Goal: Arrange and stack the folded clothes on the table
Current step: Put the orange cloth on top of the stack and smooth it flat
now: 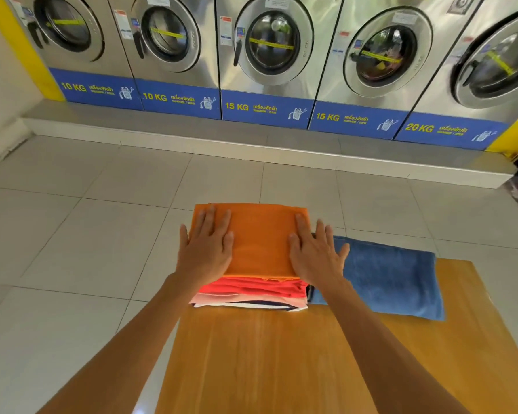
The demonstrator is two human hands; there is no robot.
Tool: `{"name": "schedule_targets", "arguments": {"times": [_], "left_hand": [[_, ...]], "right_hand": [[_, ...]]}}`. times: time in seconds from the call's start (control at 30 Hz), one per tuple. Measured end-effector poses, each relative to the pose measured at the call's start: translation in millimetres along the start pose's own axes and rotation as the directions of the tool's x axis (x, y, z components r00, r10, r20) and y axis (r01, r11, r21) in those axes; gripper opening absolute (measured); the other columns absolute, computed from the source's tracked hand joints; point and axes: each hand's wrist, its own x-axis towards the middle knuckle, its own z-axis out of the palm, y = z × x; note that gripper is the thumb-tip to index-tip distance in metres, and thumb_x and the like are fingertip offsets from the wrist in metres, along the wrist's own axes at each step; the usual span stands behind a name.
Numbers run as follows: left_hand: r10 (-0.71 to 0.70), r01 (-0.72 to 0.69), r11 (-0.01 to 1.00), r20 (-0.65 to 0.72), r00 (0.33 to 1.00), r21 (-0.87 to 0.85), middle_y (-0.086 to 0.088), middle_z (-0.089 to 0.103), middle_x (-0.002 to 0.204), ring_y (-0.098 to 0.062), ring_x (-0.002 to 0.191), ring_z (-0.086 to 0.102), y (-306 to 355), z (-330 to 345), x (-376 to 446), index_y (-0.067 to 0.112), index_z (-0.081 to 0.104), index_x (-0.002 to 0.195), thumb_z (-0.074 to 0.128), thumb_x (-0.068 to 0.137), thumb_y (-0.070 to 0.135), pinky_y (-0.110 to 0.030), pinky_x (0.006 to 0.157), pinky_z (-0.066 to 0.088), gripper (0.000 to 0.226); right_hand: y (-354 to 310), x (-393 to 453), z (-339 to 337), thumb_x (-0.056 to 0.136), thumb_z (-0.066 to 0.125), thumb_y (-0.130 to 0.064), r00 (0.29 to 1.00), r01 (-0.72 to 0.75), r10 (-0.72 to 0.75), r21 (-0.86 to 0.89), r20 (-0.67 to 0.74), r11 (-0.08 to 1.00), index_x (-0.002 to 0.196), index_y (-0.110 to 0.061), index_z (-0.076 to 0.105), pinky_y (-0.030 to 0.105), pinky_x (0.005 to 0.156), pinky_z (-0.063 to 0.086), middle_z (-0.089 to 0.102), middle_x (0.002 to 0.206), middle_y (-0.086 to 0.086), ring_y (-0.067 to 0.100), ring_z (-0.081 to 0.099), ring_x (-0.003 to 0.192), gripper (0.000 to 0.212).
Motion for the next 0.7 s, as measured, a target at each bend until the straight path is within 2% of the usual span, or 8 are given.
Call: {"name": "schedule_targets", "arguments": {"times": [0.1,0.17,0.2,0.27,0.37,0.47,0.57,0.7], "left_hand": [[-0.010,0.013,0.998,-0.043,0.999,0.066,-0.008,-0.007,0.164,-0.028,0.150,-0.010,28.1,-19.8,10.2,0.023,0.007,0.155,0.017,0.102,0.045,-0.055,0.118,-0.007,0.058],[0.063,-0.060,0.998,-0.131,0.989,0.024,-0.006,-0.007,0.164,-0.027,0.150,-0.012,53.1,-21.7,17.6,0.027,0.011,0.154,0.015,0.102,0.048,-0.052,0.115,-0.012,0.057],[0.098,-0.100,0.995,-0.141,0.985,-0.004,-0.005,-0.008,0.164,-0.026,0.150,-0.014,63.3,-19.0,20.3,0.030,0.012,0.154,0.013,0.101,0.052,-0.051,0.114,-0.014,0.057],[0.111,-0.114,0.993,-0.080,0.991,-0.026,-0.004,-0.010,0.164,-0.025,0.149,-0.015,74.3,-5.8,24.3,0.034,0.010,0.154,0.009,0.098,0.058,-0.053,0.116,-0.013,0.061],[0.076,-0.073,0.995,-0.046,0.996,0.067,-0.003,-0.010,0.164,-0.026,0.150,-0.013,73.1,12.7,26.0,0.036,0.001,0.154,0.005,0.093,0.065,-0.057,0.117,-0.009,0.067],[0.082,-0.078,0.995,-0.051,0.995,0.067,-0.001,-0.010,0.164,-0.026,0.150,-0.013,69.8,14.2,27.2,0.038,-0.001,0.154,0.005,0.092,0.068,-0.056,0.115,-0.011,0.069],[0.098,-0.096,0.994,-0.032,0.995,0.055,-0.001,-0.011,0.164,-0.025,0.150,-0.014,68.6,10.2,25.7,0.039,-0.002,0.153,0.005,0.094,0.065,-0.056,0.117,-0.010,0.066],[0.084,-0.084,0.995,-0.006,0.996,0.053,-0.001,-0.014,0.163,-0.026,0.149,-0.017,70.2,9.0,26.7,0.038,-0.005,0.153,0.004,0.092,0.067,-0.056,0.116,-0.012,0.069]], "right_hand": [[7.2,-6.2,-11.6,0.103,0.035,-0.041,0.974,-0.083,0.130,0.237,-0.187,0.968,0.151,-0.021,0.031,0.055,0.109,0.031,0.047,0.147,0.013,0.033,0.040,0.137,0.052],[5.7,-16.9,-18.3,0.099,0.045,-0.040,0.909,-0.106,0.224,0.326,-0.351,0.939,0.132,-0.016,0.052,0.049,0.095,0.043,0.060,0.127,0.010,0.031,0.053,0.117,0.041],[6.3,-21.9,-21.1,0.098,0.046,-0.045,0.904,-0.147,0.267,0.344,-0.334,0.927,0.119,-0.016,0.058,0.046,0.088,0.046,0.063,0.117,0.008,0.029,0.057,0.107,0.038],[10.9,-29.9,-23.3,0.095,0.044,-0.057,0.939,-0.252,0.312,0.333,-0.142,0.909,0.092,-0.016,0.062,0.038,0.073,0.048,0.066,0.092,0.004,0.025,0.061,0.083,0.045],[21.7,-44.9,-22.6,0.093,0.049,-0.060,0.975,-0.224,0.198,0.436,0.105,0.872,0.066,-0.012,0.054,0.032,0.060,0.048,0.067,0.067,0.007,0.019,0.061,0.062,0.056],[30.2,-61.2,-11.9,0.095,0.055,-0.054,0.990,-0.143,0.108,0.620,0.095,0.772,0.069,-0.009,0.055,0.030,0.056,0.045,0.062,0.062,0.006,0.016,0.056,0.053,0.052],[43.3,-72.7,-5.9,0.095,0.059,-0.052,0.980,-0.192,0.092,0.716,0.176,0.671,0.068,-0.012,0.059,0.033,0.060,0.048,0.065,0.060,-0.002,0.013,0.057,0.049,0.048],[54.5,-72.8,-26.2,0.095,0.052,-0.058,0.987,-0.150,0.074,0.665,0.141,0.732,0.084,-0.007,0.068,0.032,0.065,0.050,0.075,0.080,0.001,0.020,0.070,0.063,0.054]]}}
